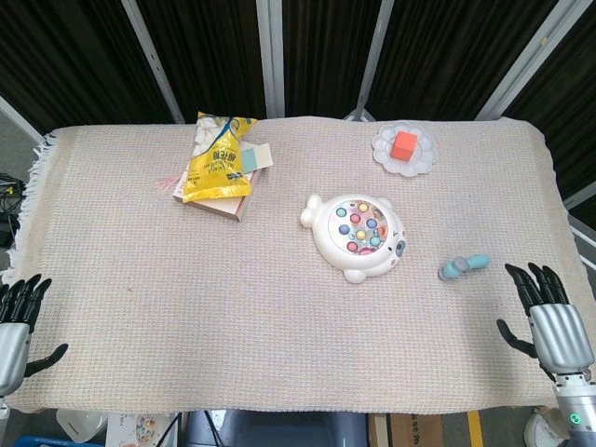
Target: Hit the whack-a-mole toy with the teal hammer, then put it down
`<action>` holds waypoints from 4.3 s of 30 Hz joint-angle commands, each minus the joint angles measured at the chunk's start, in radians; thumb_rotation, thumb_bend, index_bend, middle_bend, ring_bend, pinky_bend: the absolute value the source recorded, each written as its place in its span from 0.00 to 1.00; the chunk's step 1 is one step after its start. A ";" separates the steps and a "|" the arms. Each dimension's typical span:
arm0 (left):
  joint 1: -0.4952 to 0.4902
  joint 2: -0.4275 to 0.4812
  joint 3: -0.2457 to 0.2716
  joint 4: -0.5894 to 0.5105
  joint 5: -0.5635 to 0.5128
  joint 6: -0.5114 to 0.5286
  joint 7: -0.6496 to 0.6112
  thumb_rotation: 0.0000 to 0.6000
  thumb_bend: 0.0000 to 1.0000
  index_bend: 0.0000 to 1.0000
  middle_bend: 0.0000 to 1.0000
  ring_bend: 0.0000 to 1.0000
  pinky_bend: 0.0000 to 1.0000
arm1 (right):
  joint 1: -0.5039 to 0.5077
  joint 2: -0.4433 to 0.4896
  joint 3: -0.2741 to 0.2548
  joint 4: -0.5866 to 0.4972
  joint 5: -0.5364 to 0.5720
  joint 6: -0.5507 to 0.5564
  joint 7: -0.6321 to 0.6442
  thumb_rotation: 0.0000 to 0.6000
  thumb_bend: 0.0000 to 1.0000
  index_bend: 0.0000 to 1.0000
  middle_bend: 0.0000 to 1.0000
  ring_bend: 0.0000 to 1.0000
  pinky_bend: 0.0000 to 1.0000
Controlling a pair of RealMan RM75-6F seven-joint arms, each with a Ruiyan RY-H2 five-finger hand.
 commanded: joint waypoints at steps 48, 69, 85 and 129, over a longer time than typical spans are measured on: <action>-0.034 -0.009 -0.001 -0.195 -0.013 -0.035 0.276 1.00 0.15 0.00 0.00 0.00 0.00 | 0.462 -0.243 -0.131 0.697 -0.104 -0.577 0.652 1.00 0.35 0.31 0.30 0.16 0.07; -0.039 -0.018 -0.006 -0.219 -0.032 -0.039 0.321 1.00 0.15 0.00 0.00 0.00 0.00 | 0.488 -0.292 -0.175 0.806 -0.107 -0.580 0.743 1.00 0.41 0.39 0.36 0.22 0.09; -0.042 -0.020 -0.007 -0.214 -0.036 -0.038 0.320 1.00 0.15 0.00 0.00 0.00 0.00 | 0.495 -0.305 -0.191 0.821 -0.097 -0.582 0.748 1.00 0.53 0.41 0.37 0.24 0.09; -0.065 -0.023 -0.009 -0.217 -0.037 -0.060 0.337 1.00 0.15 0.00 0.00 0.00 0.00 | 0.483 -0.235 -0.130 0.695 -0.066 -0.395 0.721 1.00 0.77 0.77 0.72 0.54 0.29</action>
